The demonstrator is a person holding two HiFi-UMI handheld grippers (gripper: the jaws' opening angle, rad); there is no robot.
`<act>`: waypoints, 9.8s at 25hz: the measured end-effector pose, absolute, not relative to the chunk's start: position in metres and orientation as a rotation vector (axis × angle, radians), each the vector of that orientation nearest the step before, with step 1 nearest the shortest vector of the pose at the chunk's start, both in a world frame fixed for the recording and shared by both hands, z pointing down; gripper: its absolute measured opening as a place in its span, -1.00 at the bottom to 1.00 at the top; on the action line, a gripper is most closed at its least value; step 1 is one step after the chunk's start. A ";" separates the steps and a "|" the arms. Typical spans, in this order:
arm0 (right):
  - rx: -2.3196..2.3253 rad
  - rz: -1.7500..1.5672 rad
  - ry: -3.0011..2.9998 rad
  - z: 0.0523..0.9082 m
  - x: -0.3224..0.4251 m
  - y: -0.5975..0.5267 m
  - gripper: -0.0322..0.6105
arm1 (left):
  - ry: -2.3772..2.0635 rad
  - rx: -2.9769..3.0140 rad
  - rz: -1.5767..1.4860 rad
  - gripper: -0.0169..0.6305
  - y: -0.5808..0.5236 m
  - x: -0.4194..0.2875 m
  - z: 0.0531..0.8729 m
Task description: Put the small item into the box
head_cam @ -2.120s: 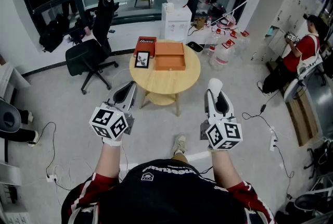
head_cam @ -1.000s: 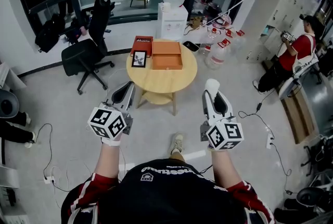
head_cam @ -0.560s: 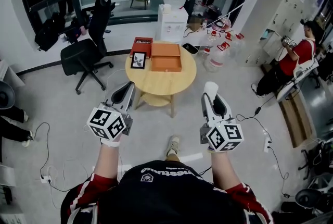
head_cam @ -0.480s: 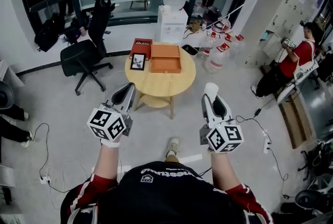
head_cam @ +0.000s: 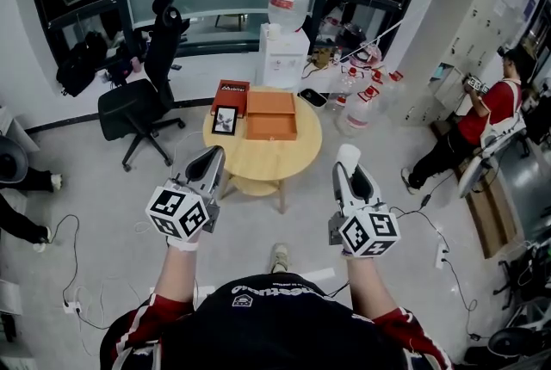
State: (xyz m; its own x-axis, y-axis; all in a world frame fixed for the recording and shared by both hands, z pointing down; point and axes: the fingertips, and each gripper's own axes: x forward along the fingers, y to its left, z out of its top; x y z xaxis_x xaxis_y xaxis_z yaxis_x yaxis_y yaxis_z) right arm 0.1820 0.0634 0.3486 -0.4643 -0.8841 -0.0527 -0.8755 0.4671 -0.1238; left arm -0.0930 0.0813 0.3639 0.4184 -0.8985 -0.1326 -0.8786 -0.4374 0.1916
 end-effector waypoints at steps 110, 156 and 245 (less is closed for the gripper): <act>-1.791 -0.235 2.490 0.384 0.092 -0.295 -0.36 | -1.170 2.807 -0.129 -0.88 -0.331 -0.116 0.378; -1.911 -0.711 2.709 0.618 0.054 -0.364 -0.36 | -1.105 2.790 0.019 -0.88 -0.362 -0.131 0.506; -1.978 -1.123 2.707 0.748 0.054 -0.376 -0.16 | -1.123 2.598 0.158 -0.88 -0.363 -0.138 0.581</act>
State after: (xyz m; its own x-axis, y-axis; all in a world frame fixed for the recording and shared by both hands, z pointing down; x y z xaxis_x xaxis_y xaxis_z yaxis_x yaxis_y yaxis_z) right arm 0.0544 -0.3759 0.7477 -0.3214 -0.7017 0.6359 -0.9458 0.2043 -0.2526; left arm -0.1378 -0.3630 0.5814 0.6874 -0.6923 0.2193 -0.7260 -0.6467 0.2339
